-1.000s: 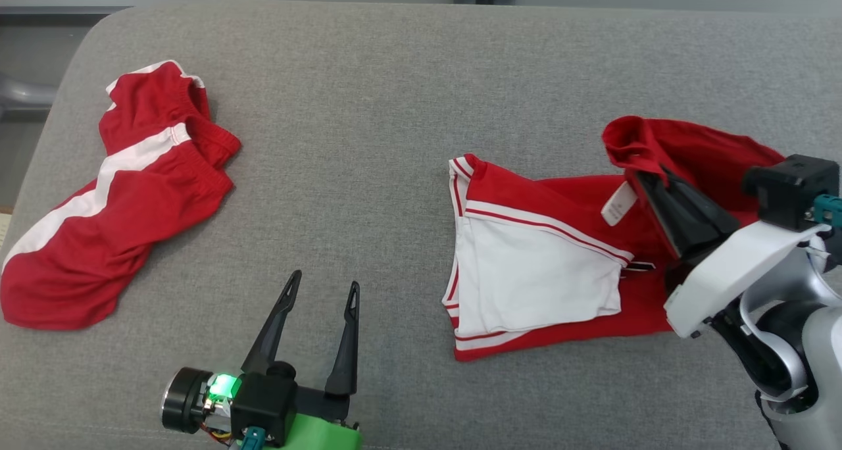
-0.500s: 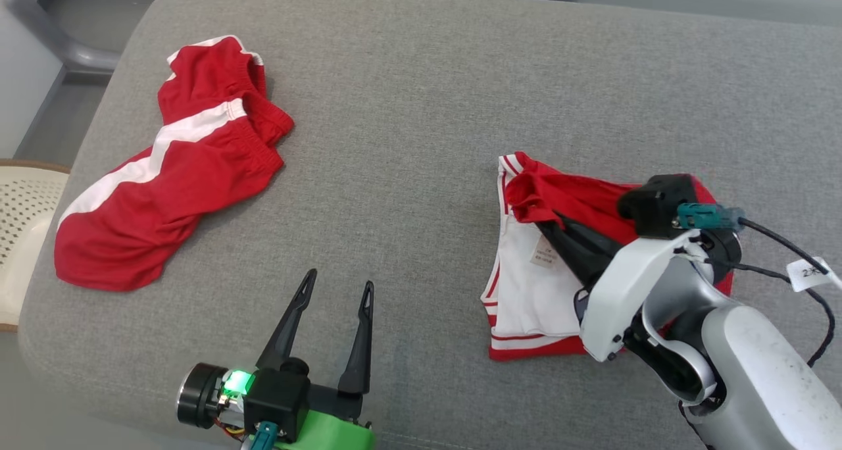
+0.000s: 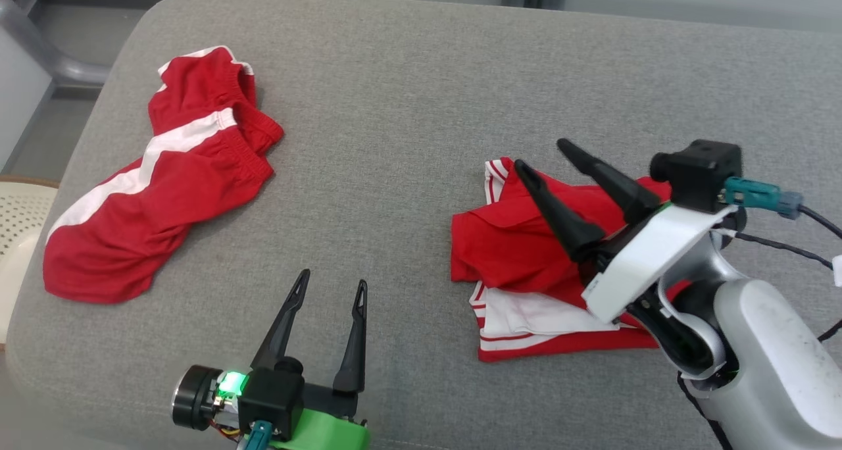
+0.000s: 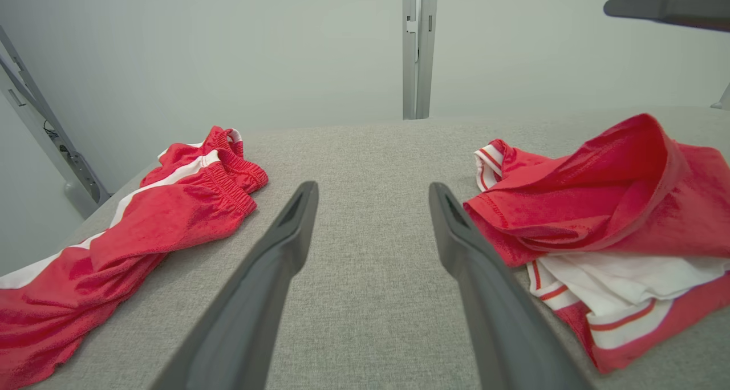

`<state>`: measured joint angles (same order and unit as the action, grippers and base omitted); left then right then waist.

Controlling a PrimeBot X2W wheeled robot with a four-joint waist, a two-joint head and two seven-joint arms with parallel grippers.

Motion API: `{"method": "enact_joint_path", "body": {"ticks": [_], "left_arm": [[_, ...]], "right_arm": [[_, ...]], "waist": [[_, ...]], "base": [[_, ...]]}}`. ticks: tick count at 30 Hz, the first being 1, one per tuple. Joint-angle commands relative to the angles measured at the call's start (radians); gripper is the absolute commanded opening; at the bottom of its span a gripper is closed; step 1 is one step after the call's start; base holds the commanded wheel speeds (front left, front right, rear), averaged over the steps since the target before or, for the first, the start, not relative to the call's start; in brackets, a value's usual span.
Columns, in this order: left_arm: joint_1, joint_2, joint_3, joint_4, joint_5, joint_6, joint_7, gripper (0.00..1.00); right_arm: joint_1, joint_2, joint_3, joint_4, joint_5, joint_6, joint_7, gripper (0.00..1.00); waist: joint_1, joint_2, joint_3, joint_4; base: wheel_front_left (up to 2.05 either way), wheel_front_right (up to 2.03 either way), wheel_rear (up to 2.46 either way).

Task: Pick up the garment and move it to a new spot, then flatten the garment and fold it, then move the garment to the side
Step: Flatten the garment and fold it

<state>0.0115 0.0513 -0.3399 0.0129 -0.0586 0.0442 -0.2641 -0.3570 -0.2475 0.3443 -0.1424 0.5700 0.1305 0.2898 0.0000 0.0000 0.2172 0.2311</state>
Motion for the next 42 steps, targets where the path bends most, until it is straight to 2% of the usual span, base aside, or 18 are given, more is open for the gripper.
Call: {"method": "enact_joint_path", "body": {"ticks": [1,8,15,17,21,24,34,39,40,41,42], "left_arm": [[0.003,0.0,0.006,-0.003,0.007,-0.003,0.0,1.0],[0.003,0.005,0.026,-0.011,0.023,-0.016,0.0,1.0],[0.016,0.013,0.028,-0.006,0.035,-0.037,0.0,1.0],[0.017,0.017,0.016,0.0,0.033,-0.059,0.0,1.0],[-0.012,0.032,-0.055,0.05,0.038,-0.131,0.0,1.0],[-0.07,0.052,-0.13,0.117,0.031,-0.162,0.0,1.0],[-0.294,0.077,-0.323,0.278,-0.02,-0.175,0.0,1.0],[-0.353,0.083,-0.349,0.319,-0.047,-0.175,0.0,1.0],[-0.363,0.081,-0.346,0.329,-0.052,-0.175,0.0,0.61],[-0.369,0.081,-0.345,0.338,-0.055,-0.175,0.0,0.36],[-0.375,0.083,-0.348,0.35,-0.059,-0.175,0.0,0.0]], "right_arm": [[-0.008,-0.014,-0.025,-0.017,-0.004,0.0,-0.034,1.0],[0.063,-0.071,-0.14,-0.002,-0.08,0.0,-0.216,1.0],[0.163,-0.1,-0.145,0.126,-0.101,0.0,-0.421,1.0],[0.181,-0.095,-0.141,0.172,-0.112,0.0,-0.462,1.0],[0.188,-0.08,-0.125,0.233,-0.105,0.0,-0.503,1.0],[0.165,-0.073,-0.111,0.253,-0.096,0.0,-0.516,1.0],[0.1,-0.088,-0.089,0.259,-0.068,0.0,-0.533,1.0],[0.089,-0.097,-0.098,0.252,-0.066,0.0,-0.537,1.0],[0.088,-0.098,-0.098,0.251,-0.066,0.0,-0.538,1.0],[0.087,-0.098,-0.098,0.25,-0.066,0.0,-0.539,1.0],[0.086,-0.098,-0.1,0.249,-0.066,0.0,-0.54,1.0]], "waist": [[0.0,0.0,-0.017,-0.043],[0.0,0.0,-0.033,-0.118],[0.0,0.0,-0.045,-0.17],[0.0,0.0,-0.048,-0.182],[0.0,0.0,-0.052,-0.201],[0.0,0.0,-0.046,-0.218],[0.0,0.0,0.025,-0.275],[0.0,0.0,0.06,-0.291],[0.0,0.0,0.064,-0.293],[0.0,0.0,0.067,-0.294],[0.0,0.0,0.071,-0.295]], "base": [[0.0,0.0,0.0],[0.0,0.0,0.0],[0.0,0.0,0.0],[0.0,0.0,0.0],[0.0,0.0,0.0],[0.0,0.0,0.0],[0.0,0.0,0.0],[0.0,0.0,0.0],[0.0,0.0,0.0],[0.0,0.0,0.0],[0.0,0.0,0.0]]}}
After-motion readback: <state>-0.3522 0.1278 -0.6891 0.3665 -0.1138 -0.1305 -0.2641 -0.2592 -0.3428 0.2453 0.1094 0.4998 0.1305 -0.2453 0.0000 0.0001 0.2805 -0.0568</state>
